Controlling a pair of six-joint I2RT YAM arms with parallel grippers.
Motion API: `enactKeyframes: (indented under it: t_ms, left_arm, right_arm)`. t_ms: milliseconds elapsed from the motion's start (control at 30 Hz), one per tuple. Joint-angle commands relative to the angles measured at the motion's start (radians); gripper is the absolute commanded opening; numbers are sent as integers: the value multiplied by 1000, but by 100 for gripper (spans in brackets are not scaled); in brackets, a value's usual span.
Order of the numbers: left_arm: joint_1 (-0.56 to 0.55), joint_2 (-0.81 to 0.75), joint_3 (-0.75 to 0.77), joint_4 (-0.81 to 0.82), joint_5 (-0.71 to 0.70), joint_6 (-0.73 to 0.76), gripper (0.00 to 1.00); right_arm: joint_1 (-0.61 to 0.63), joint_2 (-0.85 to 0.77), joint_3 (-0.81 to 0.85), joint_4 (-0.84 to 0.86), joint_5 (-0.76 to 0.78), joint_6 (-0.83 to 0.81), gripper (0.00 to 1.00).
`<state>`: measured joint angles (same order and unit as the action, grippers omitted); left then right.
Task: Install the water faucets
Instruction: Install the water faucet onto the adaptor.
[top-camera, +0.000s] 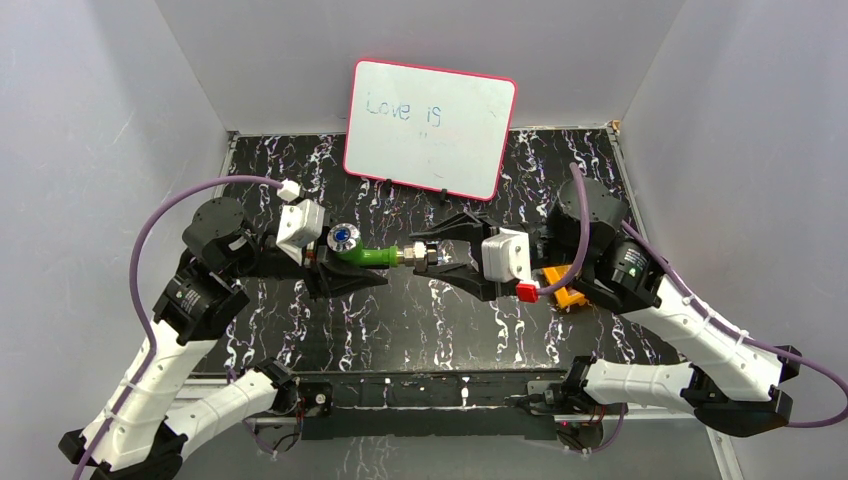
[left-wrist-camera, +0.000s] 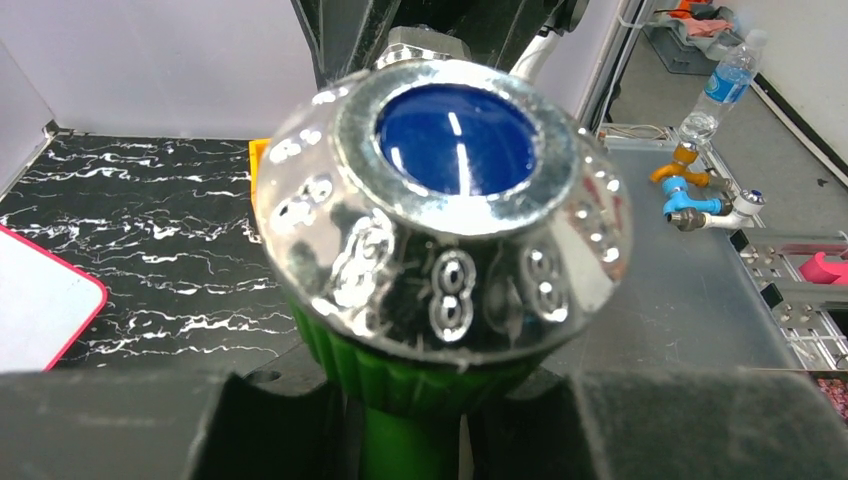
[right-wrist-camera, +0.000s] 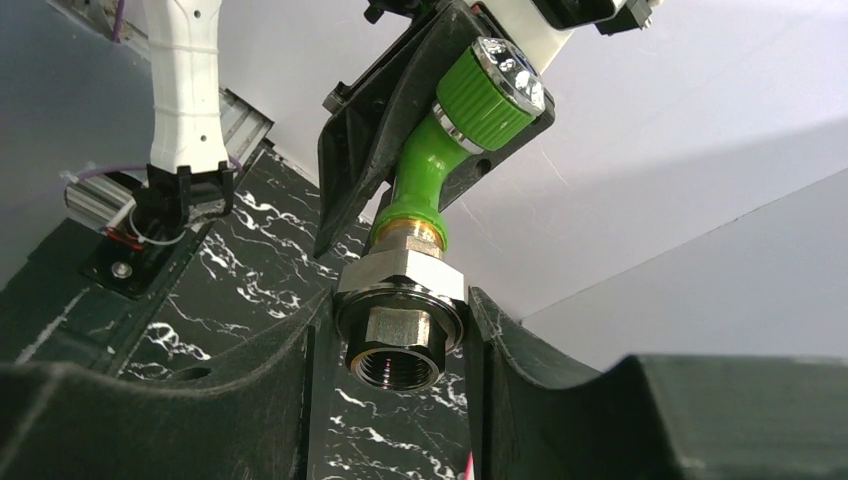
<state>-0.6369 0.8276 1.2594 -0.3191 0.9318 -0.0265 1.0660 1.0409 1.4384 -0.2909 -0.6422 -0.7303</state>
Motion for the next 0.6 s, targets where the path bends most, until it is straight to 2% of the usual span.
enactKeyframes:
  t_ms: [0, 300, 567]
  left_arm:
    - [-1, 10, 33, 28, -1, 17, 0]
    - [-1, 0, 17, 28, 4, 92, 0]
    - [-1, -14, 2, 25, 10, 169, 0]
  right_arm:
    - [4, 9, -25, 146, 19, 132, 0]
    - [5, 6, -89, 279, -7, 377, 0]
    - [4, 23, -86, 282, 43, 595, 0]
